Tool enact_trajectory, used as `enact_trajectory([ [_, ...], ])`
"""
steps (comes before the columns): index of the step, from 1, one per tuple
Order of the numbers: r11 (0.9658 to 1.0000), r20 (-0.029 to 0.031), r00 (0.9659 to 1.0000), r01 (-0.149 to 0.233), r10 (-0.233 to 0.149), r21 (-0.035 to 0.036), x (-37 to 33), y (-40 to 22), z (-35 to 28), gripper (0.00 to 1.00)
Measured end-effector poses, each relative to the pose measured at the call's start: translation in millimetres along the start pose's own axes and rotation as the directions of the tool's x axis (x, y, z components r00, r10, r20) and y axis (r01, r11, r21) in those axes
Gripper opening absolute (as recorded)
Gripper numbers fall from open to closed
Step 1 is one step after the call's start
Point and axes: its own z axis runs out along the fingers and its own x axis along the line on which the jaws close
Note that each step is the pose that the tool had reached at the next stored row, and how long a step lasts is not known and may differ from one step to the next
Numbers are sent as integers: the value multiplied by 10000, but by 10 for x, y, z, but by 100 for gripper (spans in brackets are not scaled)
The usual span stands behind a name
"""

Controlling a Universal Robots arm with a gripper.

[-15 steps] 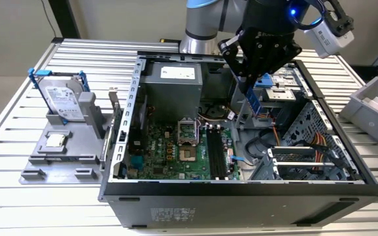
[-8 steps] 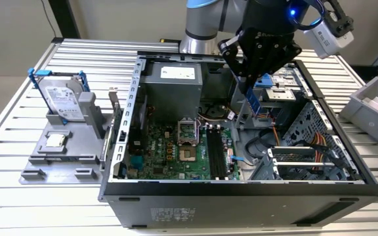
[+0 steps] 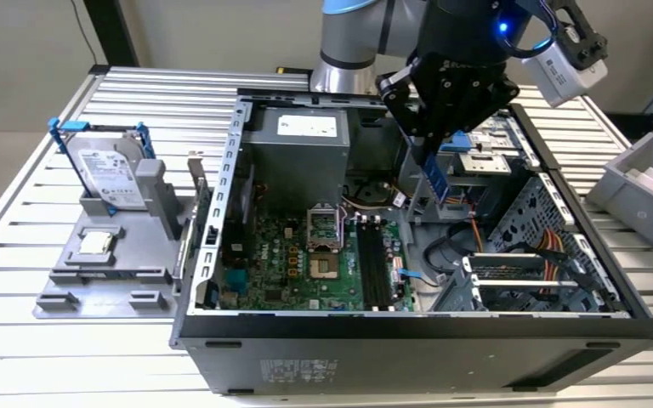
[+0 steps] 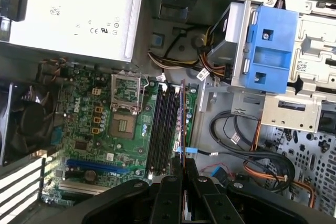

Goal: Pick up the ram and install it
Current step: 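Insert the ram into the slot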

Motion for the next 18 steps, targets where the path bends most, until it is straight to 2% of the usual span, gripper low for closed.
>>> enact_trajectory([
  [2, 10000, -21, 10000, 1, -1, 65, 0, 0, 8, 0],
  [5, 9999, -27, 10000, 1, -1, 104, 0, 0, 20, 0],
  [18, 9999, -64, 10000, 1, 0, 105, 0, 0, 57, 0],
])
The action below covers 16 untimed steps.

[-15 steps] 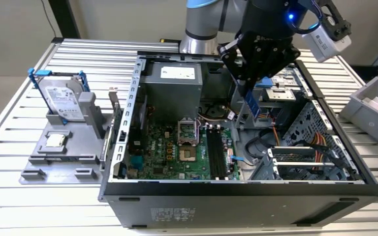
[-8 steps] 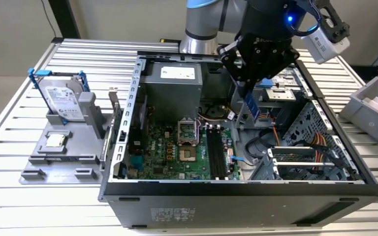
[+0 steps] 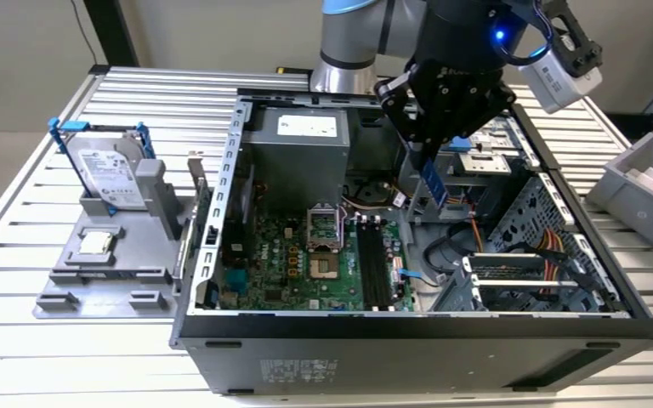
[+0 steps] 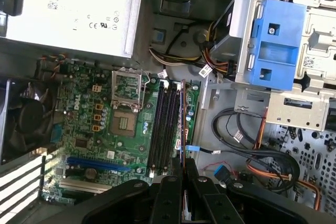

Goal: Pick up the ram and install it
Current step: 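Insert the ram into the slot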

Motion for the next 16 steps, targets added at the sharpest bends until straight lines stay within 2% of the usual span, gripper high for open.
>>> enact_trajectory([
  [11, 10000, -2, 10000, -2, 2, 0, 0, 6, 66, 0],
  [14, 10000, -59, 10000, -4, 4, -6, 1, 6, 76, 0],
  [16, 10000, -64, 10000, -4, 4, -8, 1, 6, 80, 0],
])
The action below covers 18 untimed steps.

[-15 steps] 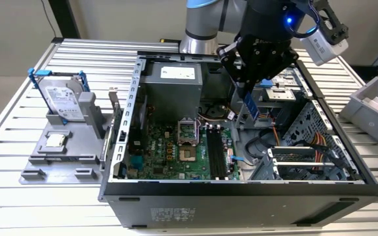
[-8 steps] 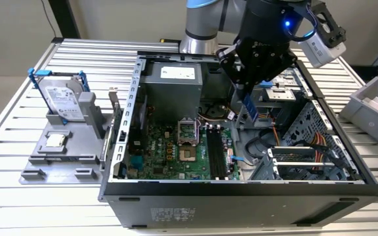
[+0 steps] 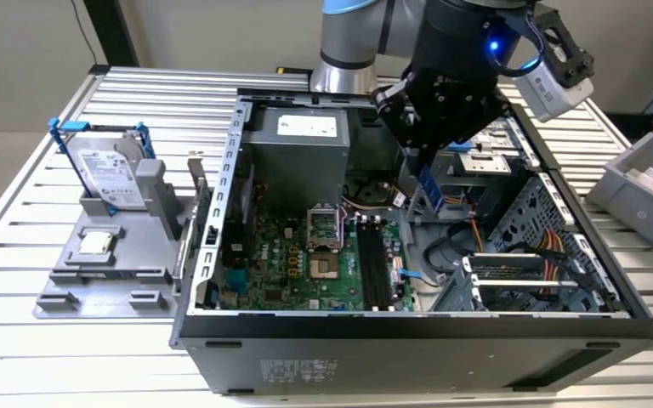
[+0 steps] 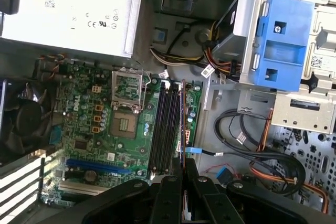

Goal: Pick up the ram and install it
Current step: 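Insert the ram into the slot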

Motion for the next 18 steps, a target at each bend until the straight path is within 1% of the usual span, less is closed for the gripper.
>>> enact_trajectory([
  [4, 10000, 2, 10000, 1, -1, -15, -1, 0, 13, 0],
  [18, 10000, 2, 10000, 1, -1, -14, -4, 0, 74, 0],
])
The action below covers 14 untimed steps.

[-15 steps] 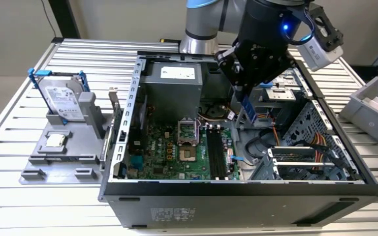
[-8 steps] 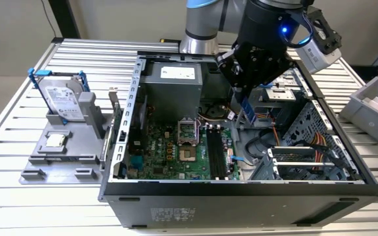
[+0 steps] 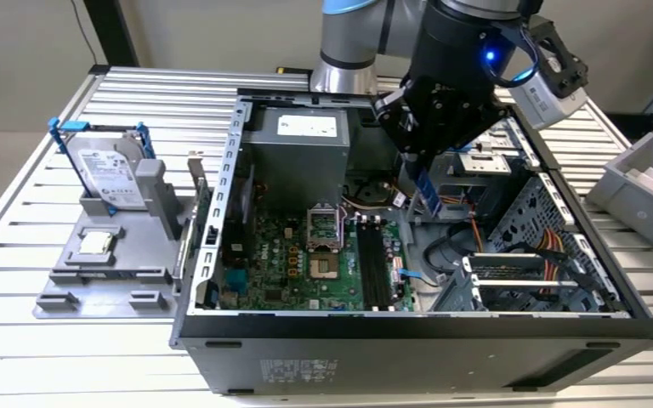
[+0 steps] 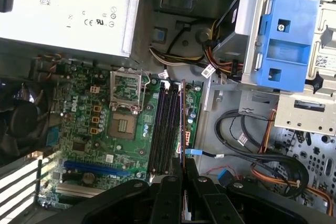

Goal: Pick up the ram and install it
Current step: 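Insert the ram into the slot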

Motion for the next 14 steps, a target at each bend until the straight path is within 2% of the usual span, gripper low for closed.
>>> enact_trajectory([
  [5, 10000, -1, 10000, -21, 21, 2, 0, 0, 33, 0],
  [11, 9988, 1, 9988, -482, 482, 0, 0, 0, 54, 0],
  [14, 9984, 2, 9984, -564, 564, -2, -1, 0, 55, 0],
])
